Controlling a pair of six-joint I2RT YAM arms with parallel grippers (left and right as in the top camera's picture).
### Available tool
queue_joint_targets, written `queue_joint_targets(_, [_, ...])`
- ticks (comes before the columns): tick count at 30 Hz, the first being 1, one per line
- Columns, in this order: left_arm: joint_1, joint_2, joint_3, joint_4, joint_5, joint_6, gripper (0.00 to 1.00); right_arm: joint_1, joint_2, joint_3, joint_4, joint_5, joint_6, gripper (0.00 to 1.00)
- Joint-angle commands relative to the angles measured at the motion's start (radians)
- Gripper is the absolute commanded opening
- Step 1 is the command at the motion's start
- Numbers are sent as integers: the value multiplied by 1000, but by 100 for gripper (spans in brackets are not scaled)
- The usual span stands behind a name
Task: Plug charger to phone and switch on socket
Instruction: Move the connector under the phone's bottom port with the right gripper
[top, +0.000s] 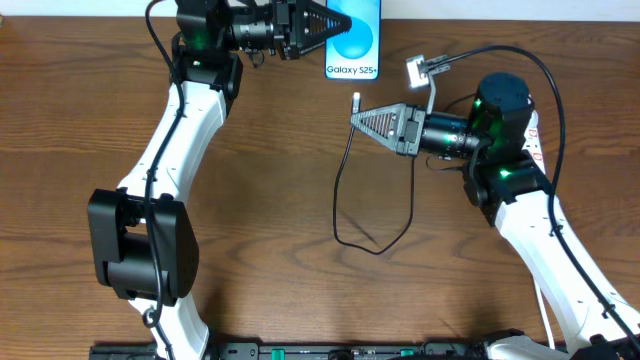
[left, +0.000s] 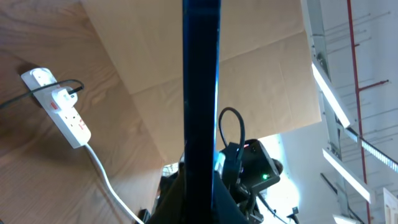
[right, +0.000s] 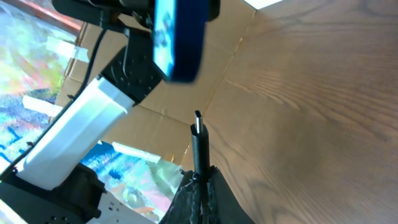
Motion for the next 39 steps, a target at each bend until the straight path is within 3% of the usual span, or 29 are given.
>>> queue_joint_targets(1, [-2, -26, 11, 11, 31, 42, 7, 3, -2, 13, 19, -12, 27, 1])
queue_joint_targets(39, [-2, -26, 11, 11, 68, 42, 7, 43, -2, 13, 66, 53, 90, 1])
